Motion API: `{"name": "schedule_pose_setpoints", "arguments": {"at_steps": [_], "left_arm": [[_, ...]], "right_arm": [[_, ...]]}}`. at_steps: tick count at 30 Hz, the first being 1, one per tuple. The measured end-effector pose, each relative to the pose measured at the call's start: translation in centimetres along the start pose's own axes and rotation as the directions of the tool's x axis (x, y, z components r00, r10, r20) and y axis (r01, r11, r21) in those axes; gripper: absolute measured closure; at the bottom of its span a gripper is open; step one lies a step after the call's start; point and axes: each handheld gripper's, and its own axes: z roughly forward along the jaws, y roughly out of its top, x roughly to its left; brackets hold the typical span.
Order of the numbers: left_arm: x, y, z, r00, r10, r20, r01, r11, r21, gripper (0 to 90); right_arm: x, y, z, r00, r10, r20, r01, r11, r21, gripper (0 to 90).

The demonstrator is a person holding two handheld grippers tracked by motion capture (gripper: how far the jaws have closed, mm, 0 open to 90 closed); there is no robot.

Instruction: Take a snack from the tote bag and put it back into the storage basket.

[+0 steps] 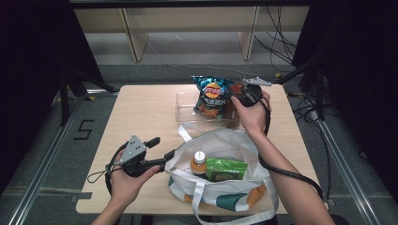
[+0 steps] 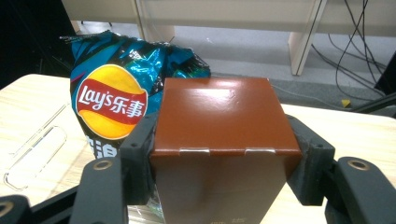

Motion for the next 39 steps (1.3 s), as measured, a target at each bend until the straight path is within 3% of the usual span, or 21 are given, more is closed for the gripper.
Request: {"name": "schedule_pose_setpoints", "arguments": {"at_steps": [12,13,14,17,19,22,24,26,27,29,31,33,34,39], "left_arm": [[0.1,0.0,0.0,1.0,-0.001,-0.008,0.001,1.0,0.009,29.2],[0.1,0.0,0.0,1.0,0.0,-0.008,0.0,1.0,0.009,29.2],[0.1,0.0,-0.1,1.0,0.001,-0.008,0.0,1.0,0.01,29.2],[0.0,0.0,-0.1,1.0,0.002,-0.009,-0.001,1.0,0.009,29.2],[0.0,0.0,-0.1,1.0,0.002,-0.009,-0.002,1.0,0.009,29.2],[0.1,0.0,0.0,1.0,0.002,-0.009,-0.002,0.9999,0.01,29.1],[0.0,0.0,0.0,1.0,0.003,-0.008,-0.003,1.0,0.009,29.2],[0.0,0.0,0.0,1.0,0.002,-0.008,-0.002,1.0,0.008,29.2],[0.0,0.1,-0.1,0.9999,0.002,-0.011,-0.002,0.9999,0.012,29.2],[0.1,0.0,0.0,1.0,0.001,-0.008,-0.001,1.0,0.009,29.2],[0.0,0.0,-0.1,1.0,0.001,-0.01,-0.001,1.0,0.008,29.1],[0.0,0.0,0.0,1.0,0.0,-0.007,0.0,1.0,0.004,29.2],[0.0,0.0,0.0,1.0,-0.001,-0.002,0.001,1.0,-0.001,29.1],[0.1,0.0,0.0,1.0,-0.006,-0.004,0.006,1.0,-0.003,29.1]], "right_arm": [[-0.1,0.1,-0.2,0.9997,0.021,-0.015,-0.021,1.0,-0.003,34.9],[-0.4,0.1,-0.2,0.9996,-0.013,-0.024,0.012,1.0,-0.01,34.9],[-0.1,0.2,-0.3,0.9997,0.016,-0.017,-0.016,1.0,-0.004,34.7],[-0.4,0.3,-0.5,0.9993,-0.032,-0.019,0.032,0.999,-0.01,33.9],[-0.3,0.3,-0.7,0.9997,-0.012,-0.02,0.012,1.0,-0.019,32.9],[-0.5,0.5,-0.9,0.9987,-0.041,-0.031,0.039,0.998,-0.046,32.1],[-0.4,0.7,-1.4,0.9989,-0.015,-0.044,0.013,0.999,-0.05,31.8],[-0.6,0.8,-1.6,0.9983,-0.035,-0.047,0.032,0.998,-0.062,31.9],[-0.5,0.9,-1.8,0.9981,-0.013,-0.06,0.009,0.998,-0.062,31.9],[-0.8,1.0,-2.1,0.9971,-0.037,-0.067,0.032,0.997,-0.071,31.9],[-0.8,1.1,-2.5,0.9967,-0.031,-0.075,0.026,0.997,-0.07,32.0],[-0.6,1.2,-2.9,0.995,0.004,-0.1,-0.01,0.998,-0.062,32.1],[-0.9,1.2,-2.9,0.9947,-0.02,-0.101,0.013,0.998,-0.068,32.1],[-1.3,1.2,-3.7,0.9923,-0.013,-0.123,0.006,0.998,-0.061,32.3]]}}
